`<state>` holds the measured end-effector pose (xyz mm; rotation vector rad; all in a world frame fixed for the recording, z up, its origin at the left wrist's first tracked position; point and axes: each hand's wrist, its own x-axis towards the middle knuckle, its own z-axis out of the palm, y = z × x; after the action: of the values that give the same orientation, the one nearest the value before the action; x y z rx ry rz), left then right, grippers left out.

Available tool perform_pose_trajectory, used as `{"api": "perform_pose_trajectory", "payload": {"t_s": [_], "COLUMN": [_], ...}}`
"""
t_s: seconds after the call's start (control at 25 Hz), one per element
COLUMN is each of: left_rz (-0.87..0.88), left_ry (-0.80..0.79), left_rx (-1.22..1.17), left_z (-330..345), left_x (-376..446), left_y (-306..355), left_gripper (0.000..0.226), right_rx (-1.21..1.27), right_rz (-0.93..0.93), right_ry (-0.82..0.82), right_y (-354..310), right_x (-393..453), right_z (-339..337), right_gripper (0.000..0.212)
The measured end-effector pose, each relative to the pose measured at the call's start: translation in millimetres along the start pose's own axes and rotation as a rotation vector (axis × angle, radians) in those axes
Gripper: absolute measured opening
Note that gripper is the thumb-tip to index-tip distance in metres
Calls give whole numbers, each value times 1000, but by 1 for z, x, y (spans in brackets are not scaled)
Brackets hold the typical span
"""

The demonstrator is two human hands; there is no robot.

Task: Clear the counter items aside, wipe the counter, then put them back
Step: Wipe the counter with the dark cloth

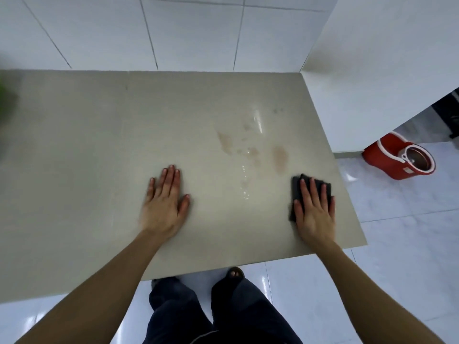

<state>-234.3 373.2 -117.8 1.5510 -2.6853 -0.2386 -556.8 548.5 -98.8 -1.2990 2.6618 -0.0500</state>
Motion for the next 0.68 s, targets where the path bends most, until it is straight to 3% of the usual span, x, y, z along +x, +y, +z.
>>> {"api": "perform_pose_trajectory", "payload": {"t_s": [0.16,0.36,0.52,0.68], "left_rz": [-8,-13,-16,-20], "left_ry": [6,6,-2,1], "left_rx": [10,7,6,6], "left_z": [1,1,0,2], "left_x": [1,-1,-1,-1], "left_y": [1,1,1,2], "left_gripper": [69,70,70,69], "right_rx": [39,15,0,-70], "right_rz": [60,-423,-597,-377], "right_ry": [2,-41,-55,-2], "right_y": [-51,-173,-112,-21], "right_x": [65,18,-35,6], "right_z": [-2,21,24,6], "right_gripper": [63,63,60,60]}}
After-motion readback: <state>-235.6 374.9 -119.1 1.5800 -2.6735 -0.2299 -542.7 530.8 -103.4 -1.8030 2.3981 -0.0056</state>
